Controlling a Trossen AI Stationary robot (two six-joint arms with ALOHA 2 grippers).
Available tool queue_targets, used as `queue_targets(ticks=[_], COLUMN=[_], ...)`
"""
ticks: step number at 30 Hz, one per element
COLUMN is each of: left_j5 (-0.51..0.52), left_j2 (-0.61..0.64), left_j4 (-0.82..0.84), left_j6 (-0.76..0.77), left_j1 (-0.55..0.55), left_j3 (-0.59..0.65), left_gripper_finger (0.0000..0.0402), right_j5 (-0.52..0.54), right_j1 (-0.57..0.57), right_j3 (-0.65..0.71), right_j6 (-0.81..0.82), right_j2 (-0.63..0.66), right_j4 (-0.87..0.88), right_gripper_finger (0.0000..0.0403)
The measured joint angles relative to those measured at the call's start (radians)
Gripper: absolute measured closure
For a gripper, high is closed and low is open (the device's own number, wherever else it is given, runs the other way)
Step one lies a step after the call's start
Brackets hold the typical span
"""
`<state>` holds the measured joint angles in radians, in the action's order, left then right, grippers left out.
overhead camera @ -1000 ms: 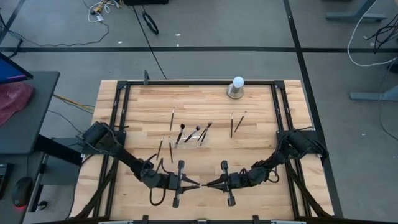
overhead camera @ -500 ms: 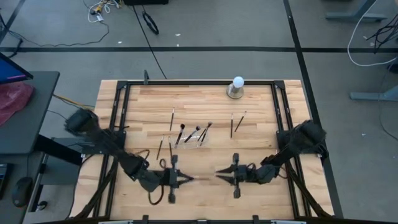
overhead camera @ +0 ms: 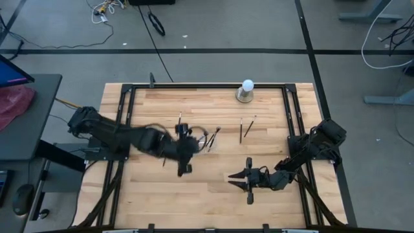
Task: Put items in baskets/containers
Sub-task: Put the eyeshadow brush into the transparent organizer
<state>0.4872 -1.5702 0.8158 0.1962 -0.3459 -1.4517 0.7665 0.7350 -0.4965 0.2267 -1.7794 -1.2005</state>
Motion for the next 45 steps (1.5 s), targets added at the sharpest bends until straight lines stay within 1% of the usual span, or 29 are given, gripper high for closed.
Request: queue_targets(ticks=[2,5,8,11,16,28,30,33,35,38,41,45], left_j5=[-0.046,-0.073,-0.164,-0.23,-0.276,-0.287,-0.288,-0.275,-0.239,-0.155,-0.11,-0.106], left_j2=[0.0,-0.001,-0.001,-0.001,-0.001,-0.002,-0.001,-0.002,-0.002,-0.002,-0.002,0.002], left_j4=[0.025,0.059,0.062,0.032,-0.017,-0.181,-0.193,-0.212,-0.249,-0.299,-0.345,-0.372], left_j6=[-0.026,-0.038,-0.078,-0.097,-0.107,-0.128,-0.125,-0.124,-0.123,-0.117,-0.121,-0.109], left_j1=[0.053,0.116,0.17,0.206,0.238,0.255,0.266,0.291,0.311,0.339,0.363,0.372], left_j3=[0.001,0.019,0.057,0.103,0.185,0.291,0.298,0.3,0.299,0.3,0.299,0.295], left_gripper_finger=[0.0381,0.0379,0.038,0.0381,0.0374,0.0368,0.0358,0.033,0.031,0.0284,0.0267,0.0256], right_j5=[0.0,0.0,0.0,0.0,0.0,0.0,0.0,0.0,0.0,0.0,0.0,0.0], right_j1=[0.0,0.0,0.0,0.0,0.0,0.0,0.0,0.0,0.0,0.0,0.0,0.0], right_j3=[0.0,0.0,0.0,0.0,0.0,0.0,0.0,0.0,0.0,0.0,0.0,0.0], right_j6=[0.002,0.015,0.02,0.02,0.02,0.027,0.027,0.027,0.027,0.027,0.027,0.04], right_j2=[0.0,0.0,-0.001,-0.001,-0.001,-0.001,-0.001,-0.001,-0.001,-0.001,-0.001,-0.001], right_j4=[0.001,0.012,0.017,0.022,0.022,0.023,0.024,0.027,0.027,0.027,0.027,0.035], right_gripper_finger=[0.0312,0.0315,0.0316,0.0316,0.0316,0.0316,0.0316,0.0316,0.0316,0.0316,0.0316,0.0316])
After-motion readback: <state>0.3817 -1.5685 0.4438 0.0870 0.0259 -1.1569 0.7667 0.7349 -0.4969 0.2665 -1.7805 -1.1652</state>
